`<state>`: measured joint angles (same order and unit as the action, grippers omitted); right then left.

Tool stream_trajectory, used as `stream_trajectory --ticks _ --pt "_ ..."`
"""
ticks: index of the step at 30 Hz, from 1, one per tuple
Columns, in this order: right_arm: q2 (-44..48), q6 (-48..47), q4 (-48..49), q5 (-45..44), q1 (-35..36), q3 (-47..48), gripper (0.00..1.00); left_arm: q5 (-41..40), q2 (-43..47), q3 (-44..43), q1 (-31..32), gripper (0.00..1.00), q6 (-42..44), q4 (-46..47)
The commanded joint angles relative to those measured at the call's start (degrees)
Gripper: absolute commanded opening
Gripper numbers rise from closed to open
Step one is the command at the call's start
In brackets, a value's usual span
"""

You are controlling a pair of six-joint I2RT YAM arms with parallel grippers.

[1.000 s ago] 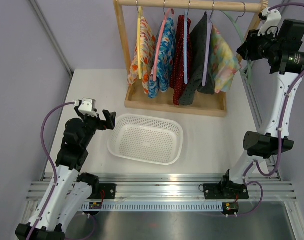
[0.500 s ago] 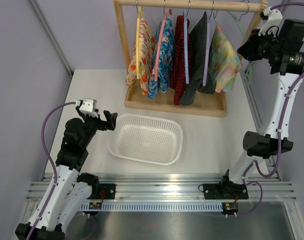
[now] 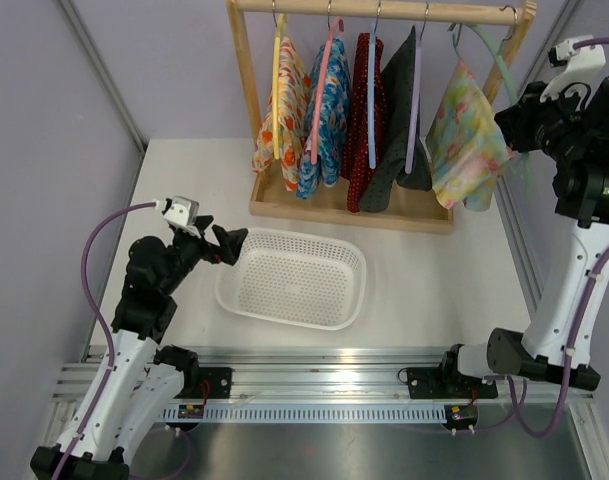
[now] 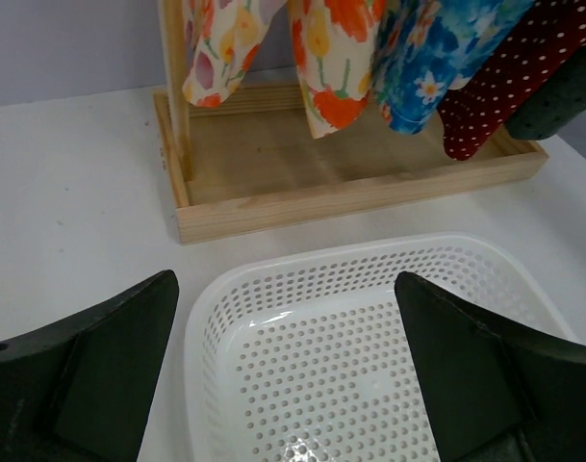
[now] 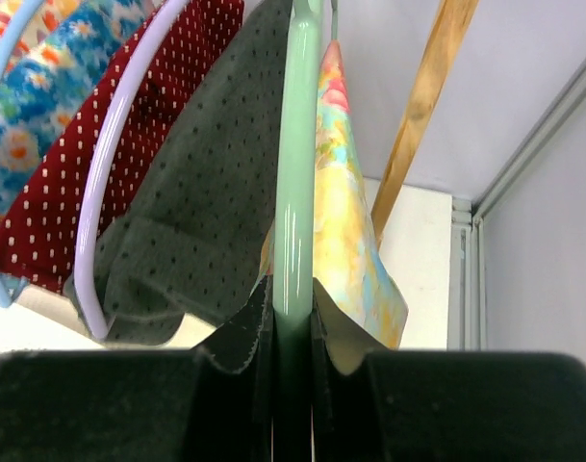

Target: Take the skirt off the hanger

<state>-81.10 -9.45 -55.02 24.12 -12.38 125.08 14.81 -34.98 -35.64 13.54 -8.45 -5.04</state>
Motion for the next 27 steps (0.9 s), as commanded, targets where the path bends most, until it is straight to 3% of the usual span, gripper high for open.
stream_trajectory --ticks 1,8,10,14,15,18,21,27 --pt "6.56 -2.67 8.35 -1.79 -0.19 -5.53 0.00 6.89 0.00 -0.58 0.52 0.99 -1.83 6.88" --pt "18.32 -4.08 4.85 -3.46 -0.19 -18.52 0.00 12.53 -1.93 -1.45 7.01 0.99 -4.12 9.78" --pt "21.41 -3.56 4.23 -3.90 -0.19 -22.14 0.00 10.95 -2.81 -3.12 13.33 0.99 -3.95 9.35" --pt "29.57 -1.10 3.43 -4.61 -0.71 -32.85 0.00 -2.10 -6.40 -6.02 30.02 0.99 -2.19 10.39" --pt "30.81 -0.75 3.17 -4.35 -1.15 -34.27 0.00 -5.02 -8.68 -6.98 37.54 0.99 -1.58 12.49" --pt "35.21 0.57 2.91 -2.34 -1.85 -39.64 0.00 -12.77 -16.48 -8.39 49.43 0.99 1.24 20.37" --pt "39.08 1.89 2.90 1.18 -3.08 -44.12 0.00 -14.54 -24.31 -11.46 55.08 0.99 1.86 28.47" --pt "44.01 4.18 4.49 9.27 -5.28 -51.15 0.00 -15.16 -45.86 -22.97 58.18 0.99 0.01 36.83"
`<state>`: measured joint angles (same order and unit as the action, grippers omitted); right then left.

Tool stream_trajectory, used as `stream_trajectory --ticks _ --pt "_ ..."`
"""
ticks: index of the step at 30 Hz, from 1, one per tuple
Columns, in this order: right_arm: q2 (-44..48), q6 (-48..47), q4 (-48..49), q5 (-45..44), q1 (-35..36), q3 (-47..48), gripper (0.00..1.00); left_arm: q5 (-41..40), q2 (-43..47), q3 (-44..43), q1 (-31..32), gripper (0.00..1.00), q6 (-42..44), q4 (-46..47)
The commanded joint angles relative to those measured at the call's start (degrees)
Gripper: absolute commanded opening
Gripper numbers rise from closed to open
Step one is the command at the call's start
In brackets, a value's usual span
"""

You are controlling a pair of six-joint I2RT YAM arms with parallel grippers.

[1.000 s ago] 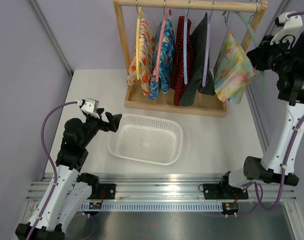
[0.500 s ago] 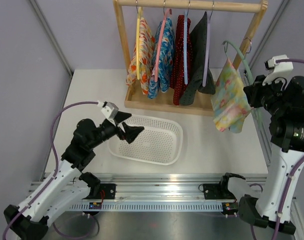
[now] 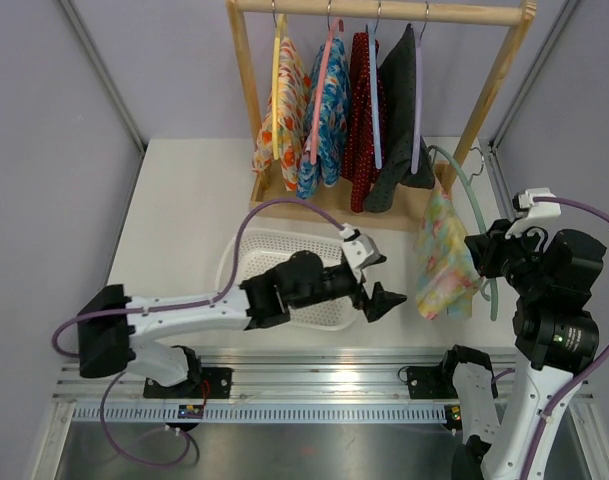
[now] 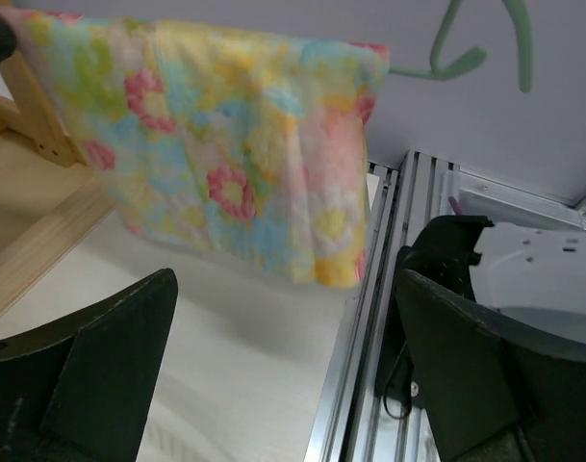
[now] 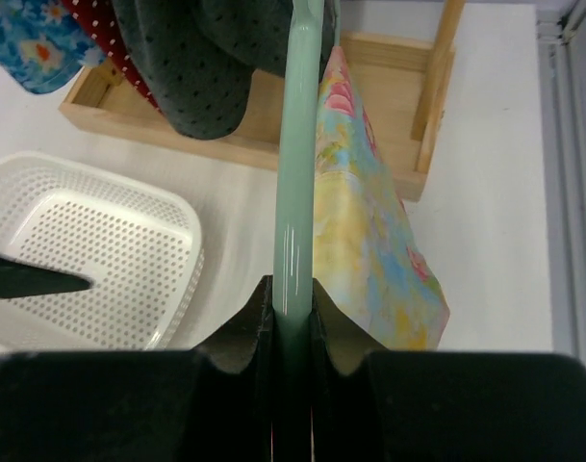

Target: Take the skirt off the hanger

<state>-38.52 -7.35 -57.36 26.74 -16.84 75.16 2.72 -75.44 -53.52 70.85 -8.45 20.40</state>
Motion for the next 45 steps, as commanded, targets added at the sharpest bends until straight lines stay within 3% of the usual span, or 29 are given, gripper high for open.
stream_trajectory --ticks 1,9,12,16,17,20,29,35,39,45 --pt "1.96 2.26 7.44 7.09 -1.00 -1.76 0.00 -1.51 -7.86 -6.15 1.13 0.99 -0.25 12.54" --pt "3.45 3.13 8.41 10.17 -2.23 -4.23 0.00 -0.51 -24.64 -18.71 3.77 0.99 -0.43 11.43" --pt "4.15 3.49 8.76 11.14 -2.84 -4.84 0.00 -4.11 -29.04 -21.36 3.86 0.92 1.23 8.87" --pt "4.68 3.49 9.02 10.88 -3.37 -5.28 0.00 -7.81 -30.82 -22.77 3.77 0.40 2.99 7.81" --pt "4.60 3.40 9.11 9.92 -3.46 -5.37 0.00 -8.08 -30.56 -22.69 3.86 0.16 2.82 7.64" --pt "4.42 2.87 9.37 7.28 -3.72 -5.81 0.00 -7.20 -28.10 -21.98 3.94 0.00 3.17 6.32" --pt "1.26 -0.82 9.99 -4.22 -3.81 -6.60 0.00 -5.01 -10.12 -13.38 3.86 0.00 5.28 2.02" --pt "-0.58 -1.87 13.85 -7.22 -3.81 -8.97 0.00 -5.71 1.60 -6.60 3.51 0.00 8.10 -3.77" --pt "-1.82 -3.80 14.82 -7.93 -3.81 -9.50 0.00 -4.31 7.49 -9.49 3.33 0.00 7.66 -10.11" --pt "-2.43 -6.35 15.88 -6.61 -3.81 -10.38 0.00 0.18 6.54 -16.35 3.24 0.00 8.10 -13.37"
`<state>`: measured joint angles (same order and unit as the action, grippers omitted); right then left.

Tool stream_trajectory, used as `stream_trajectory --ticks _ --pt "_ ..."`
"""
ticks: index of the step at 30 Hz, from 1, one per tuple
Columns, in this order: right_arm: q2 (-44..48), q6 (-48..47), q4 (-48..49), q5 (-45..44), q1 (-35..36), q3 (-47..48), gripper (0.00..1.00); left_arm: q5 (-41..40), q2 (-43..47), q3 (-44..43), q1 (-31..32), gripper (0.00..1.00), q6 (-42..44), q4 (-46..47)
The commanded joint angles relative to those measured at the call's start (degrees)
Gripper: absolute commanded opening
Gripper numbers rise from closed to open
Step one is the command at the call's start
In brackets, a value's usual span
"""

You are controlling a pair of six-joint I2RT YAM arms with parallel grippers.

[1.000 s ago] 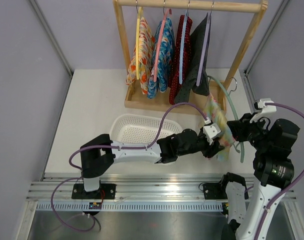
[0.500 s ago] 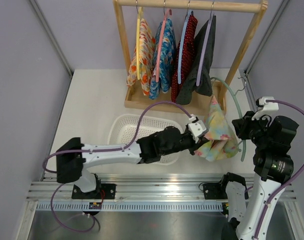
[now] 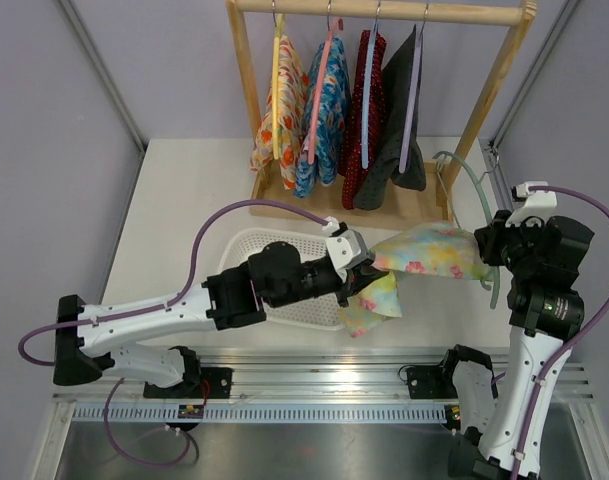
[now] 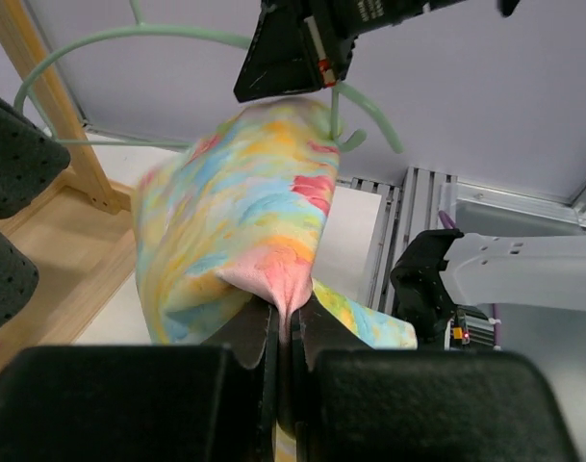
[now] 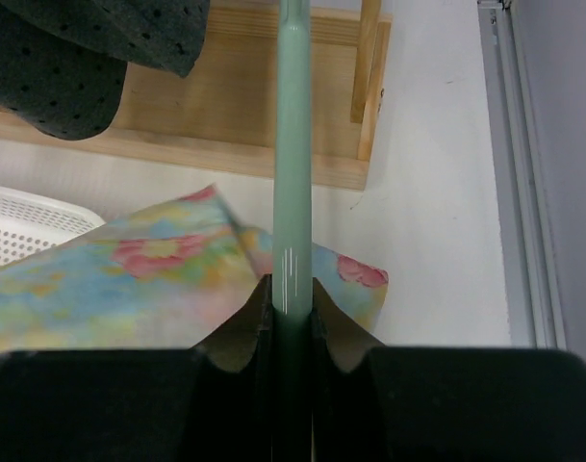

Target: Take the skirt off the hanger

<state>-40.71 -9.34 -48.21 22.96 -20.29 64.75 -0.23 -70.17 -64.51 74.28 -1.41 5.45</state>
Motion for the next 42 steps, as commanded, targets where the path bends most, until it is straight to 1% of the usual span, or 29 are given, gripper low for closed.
stream_trajectory --ticks 1,4,6,8,11,12,14,17,18,19,22,25,28,29,32,33,36,37,38,39,40,42 --pt "-0.60 -4.72 6.81 -2.75 -0.36 -0.24 0.00 3.83 0.40 -6.67 -0.19 0.00 1.06 1.40" --pt "-1.39 -6.03 7.86 -3.44 -0.36 -1.29 0.00 4.45 -0.67 -10.01 -0.19 0.00 2.81 -1.74" --pt "-1.74 -6.91 8.48 -3.72 -0.36 -1.99 0.00 4.45 -0.41 -11.59 -0.28 0.00 3.34 -1.50" --pt "-1.65 -7.00 9.09 -1.08 -0.36 -3.05 0.00 5.06 -1.01 -12.56 -0.63 0.00 3.34 -0.88" --pt "-1.74 -6.48 10.15 1.21 -0.36 -3.40 0.00 7.69 -3.47 -16.60 -1.85 0.00 3.08 -2.64" --pt "-2.00 -6.30 10.50 1.21 -0.36 -3.32 0.00 8.31 -5.31 -18.61 -2.21 0.00 2.64 -2.99" --pt "-2.71 -6.65 10.50 1.65 -0.36 -2.70 0.00 10.68 -6.81 -19.68 -3.26 0.00 1.68 -2.03" --pt "-2.88 -7.62 10.24 6.38 -0.36 -2.09 0.00 14.81 -10.41 -22.75 -4.76 0.00 -2.09 0.17" --pt "-3.23 -7.71 9.80 7.44 -0.36 -1.39 0.00 16.04 -13.47 -24.07 -5.19 0.00 -2.98 0.17" --pt "-3.41 -7.71 9.62 8.58 -0.36 -0.86 0.00 18.31 -14.89 -26.87 -5.81 0.00 -3.68 0.08" --pt "-4.64 -7.44 9.36 8.77 -0.36 1.16 0.00 22.11 -20.33 -30.57 -6.25 0.00 -6.58 1.74" --pt "-6.13 -6.74 8.92 7.72 -0.36 4.23 0.00 24.48 -24.99 -32.17 -6.34 0.00 -8.78 3.07" --pt "-7.89 -6.30 8.48 7.62 -0.36 7.92 0.00 23.88 -27.03 -30.25 -6.34 0.00 -8.61 3.86" --pt "-8.42 -6.21 8.30 8.06 -0.36 8.80 0.00 23.35 -27.64 -27.10 -6.43 0.00 -8.09 4.39" --pt "-11.23 -5.34 8.39 9.82 -0.36 12.85 0.00 21.77 -28.61 -22.08 -6.87 0.00 -7.21 7.37" --pt "-13.06 -4.72 8.39 10.26 -0.36 15.03 0.00 20.81 -28.79 -19.02 -7.22 0.00 -7.12 8.16" --pt "-16.58 -2.88 9.53 11.31 -0.27 19.69 0.00 19.05 -29.67 -15.40 -7.57 0.01 -6.24 9.75" --pt "-17.47 -2.35 9.79 11.75 -0.27 21.02 0.00 18.86 -30.11 -15.03 -7.57 0.15 -5.80 9.40" --pt "-18.35 -1.30 10.06 12.10 -0.27 22.51 0.00 18.69 -30.29 -14.68 -7.57 0.21 -5.45 9.14" --pt "-20.36 -0.68 10.32 12.72 -0.27 25.57 0.00 19.12 -30.72 -14.50 -7.66 0.23 -5.18 8.35" --pt "-21.33 0.02 10.50 12.98 -0.19 26.99 0.00 19.39 -30.73 -14.42 -7.75 0.33 -5.01 8.08" --pt "-24.31 1.60 11.11 13.25 0.16 31.37 0.00 19.39 -29.68 -14.59 -7.75 0.60 -4.13 6.42"
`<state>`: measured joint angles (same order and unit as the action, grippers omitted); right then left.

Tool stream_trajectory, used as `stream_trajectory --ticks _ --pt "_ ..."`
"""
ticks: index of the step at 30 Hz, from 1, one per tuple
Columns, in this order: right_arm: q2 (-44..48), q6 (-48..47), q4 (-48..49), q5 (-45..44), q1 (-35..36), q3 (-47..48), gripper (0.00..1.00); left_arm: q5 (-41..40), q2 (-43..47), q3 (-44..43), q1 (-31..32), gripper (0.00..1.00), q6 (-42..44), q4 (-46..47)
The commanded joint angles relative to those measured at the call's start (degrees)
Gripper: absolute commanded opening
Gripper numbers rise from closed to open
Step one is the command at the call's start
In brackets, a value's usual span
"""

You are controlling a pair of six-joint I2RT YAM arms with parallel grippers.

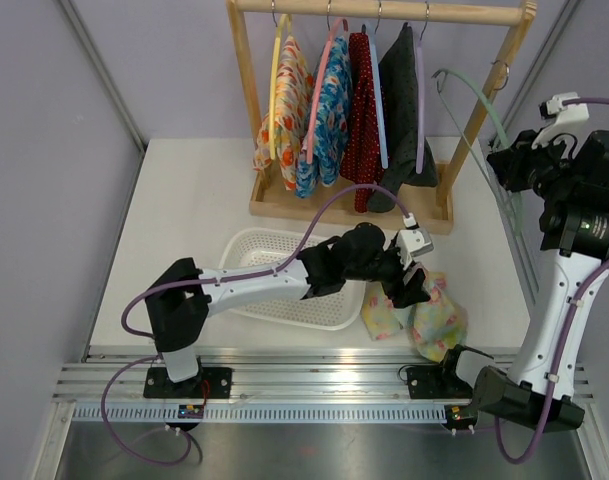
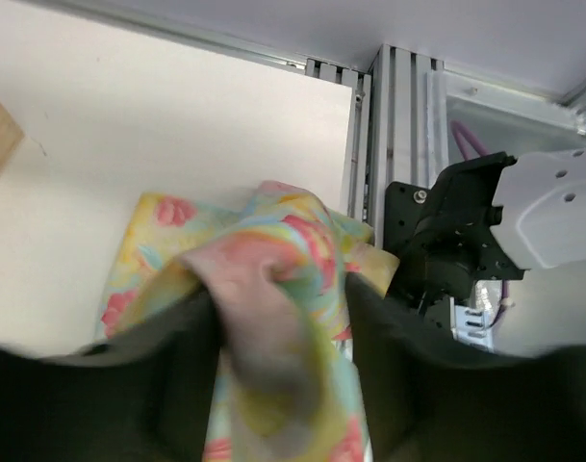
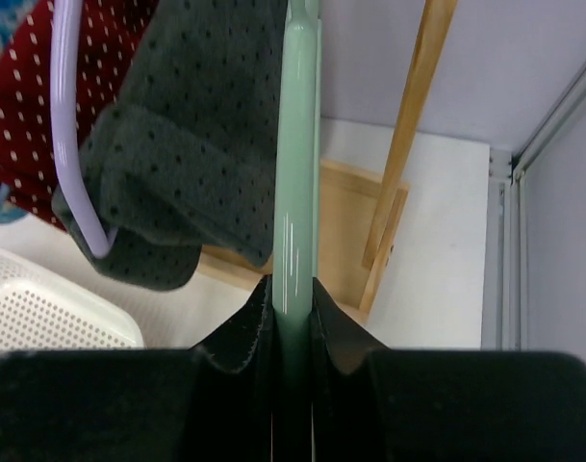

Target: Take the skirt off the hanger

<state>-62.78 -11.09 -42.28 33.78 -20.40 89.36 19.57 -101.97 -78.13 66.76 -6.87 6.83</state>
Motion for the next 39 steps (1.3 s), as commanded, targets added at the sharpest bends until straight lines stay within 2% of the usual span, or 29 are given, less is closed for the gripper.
stream_trajectory --ticks 1,4,11,15,23,28,32,36,39 --pt "-3.30 3.62 5.28 2.17 0.89 8.27 0.00 -1.28 2.83 -0.71 -0.23 0.79 1.77 4.34" --pt "-7.69 4.24 5.28 0.07 2.64 13.98 0.00 -3.48 8.51 2.17 -0.23 0.99 4.93 2.75" --pt "-18.43 3.80 2.30 -5.82 6.95 28.75 0.00 -7.70 23.65 13.08 -0.05 0.99 8.46 -2.17" --pt "-24.83 4.59 1.24 -10.57 8.62 34.55 0.00 -11.91 29.72 19.13 0.03 0.99 7.76 -4.36" --pt "-34.76 7.05 -3.86 -12.95 9.24 46.16 0.00 -17.54 40.97 28.73 0.12 0.99 4.24 -4.64" --pt "-36.01 6.44 -7.19 -12.60 9.33 45.64 0.00 -18.69 43.61 32.51 0.03 0.99 3.45 -2.88" --pt "-31.98 5.12 -5.36 -13.12 9.33 37.23 0.00 -17.30 42.48 32.60 0.03 0.99 5.02 -2.09" --pt "-30.03 4.15 -5.62 -13.13 9.33 34.57 0.00 -15.36 40.98 32.25 0.12 0.99 8.96 -0.33" --pt "-28.19 3.36 -5.88 -12.69 9.33 33.42 0.27 -13.08 39.75 31.81 0.12 0.99 13.00 2.04"
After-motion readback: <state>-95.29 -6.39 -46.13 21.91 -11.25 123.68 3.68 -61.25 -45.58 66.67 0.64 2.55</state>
